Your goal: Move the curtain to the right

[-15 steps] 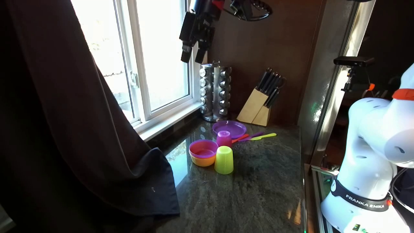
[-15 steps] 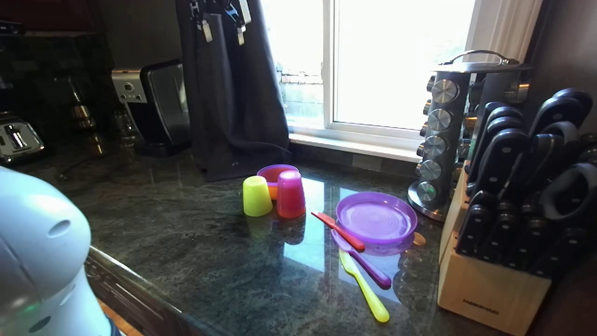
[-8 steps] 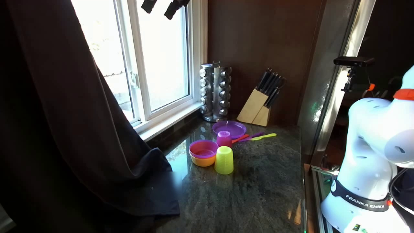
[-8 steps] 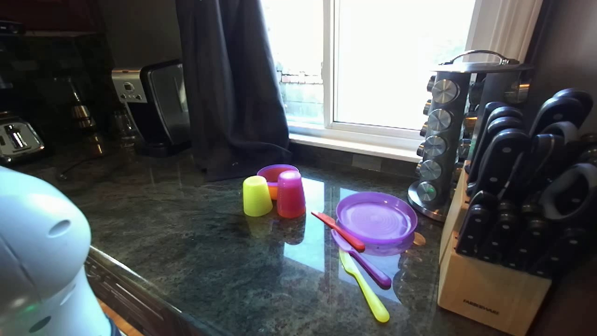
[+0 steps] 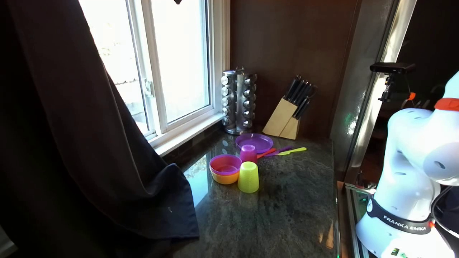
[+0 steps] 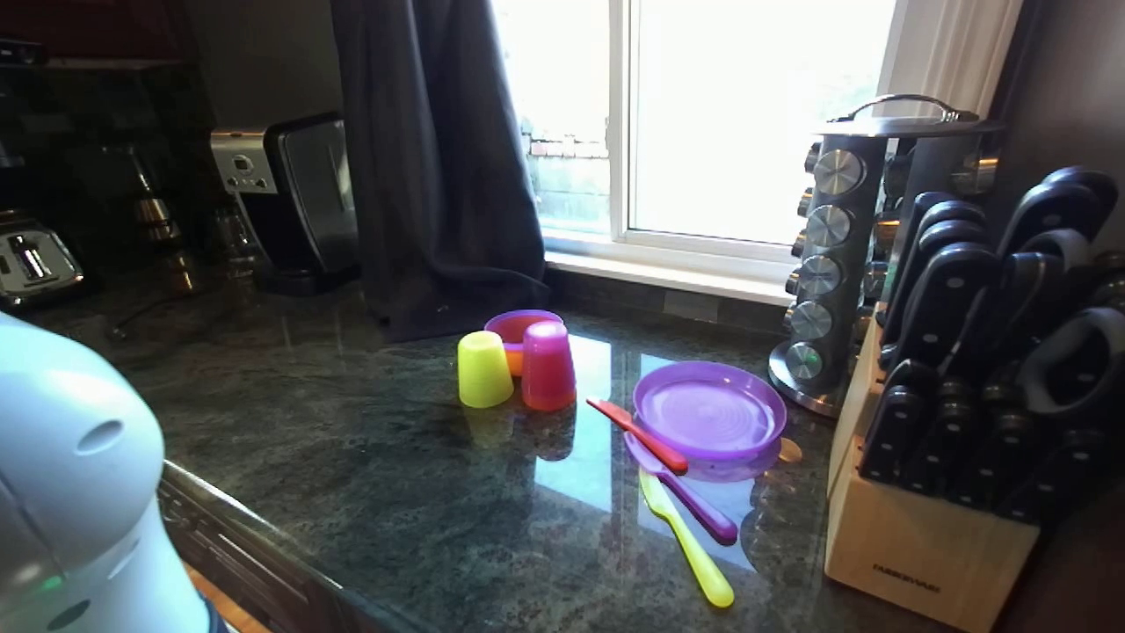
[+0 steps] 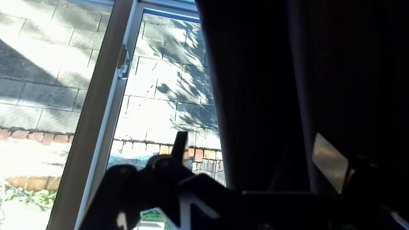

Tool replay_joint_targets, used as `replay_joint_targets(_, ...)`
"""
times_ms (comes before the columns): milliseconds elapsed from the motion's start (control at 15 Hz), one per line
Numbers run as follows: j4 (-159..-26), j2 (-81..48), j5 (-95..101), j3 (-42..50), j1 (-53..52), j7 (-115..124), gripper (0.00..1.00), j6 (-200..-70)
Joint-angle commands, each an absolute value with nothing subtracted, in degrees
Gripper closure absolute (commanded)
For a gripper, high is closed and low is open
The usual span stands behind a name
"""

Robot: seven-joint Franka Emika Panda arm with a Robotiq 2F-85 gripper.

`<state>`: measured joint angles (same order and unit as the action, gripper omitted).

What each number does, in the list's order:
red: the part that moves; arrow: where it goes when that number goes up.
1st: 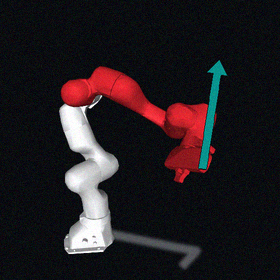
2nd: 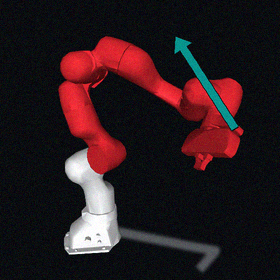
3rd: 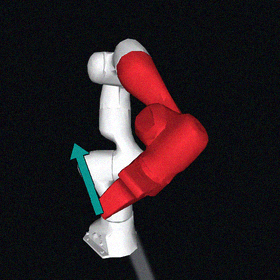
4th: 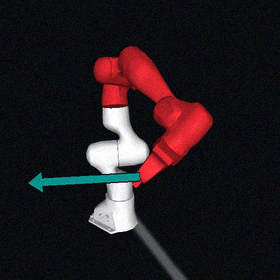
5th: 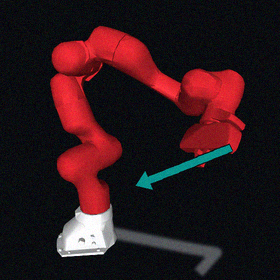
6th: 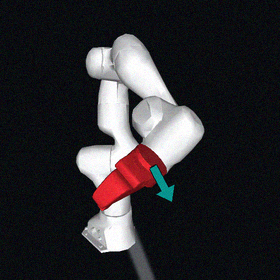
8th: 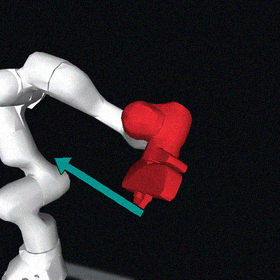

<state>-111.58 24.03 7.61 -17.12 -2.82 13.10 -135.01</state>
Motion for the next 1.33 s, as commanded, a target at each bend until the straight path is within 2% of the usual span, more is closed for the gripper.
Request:
replay_joint_targets(0, -111.2, 23.72, 8.25, -16.55, -3.65, 13.54, 0.0, -134.73)
replay_joint_targets(333, -98.18, 15.04, 14.21, -21.9, -2.37, 17.98, 0.0, -133.5)
replay_joint_targets(600, -85.39, 7.23, 22.51, -26.09, -1.92, 31.73, 0.0, -130.01)
replay_joint_targets(800, -77.01, 0.67, 32.61, -27.05, -4.87, 35.17, 0.0, -133.51)
replay_joint_targets(1067, -66.12, -7.88, 45.95, -24.71, -12.47, 41.19, 0.0, -131.25)
replay_joint_targets(1133, -62.66, -10.77, 49.03, -27.76, -11.15, 42.22, 0.0, -131.03)
replay_joint_targets(1267, -57.38, -15.43, 54.27, -27.45, -14.23, 42.55, 0.0, -132.31)
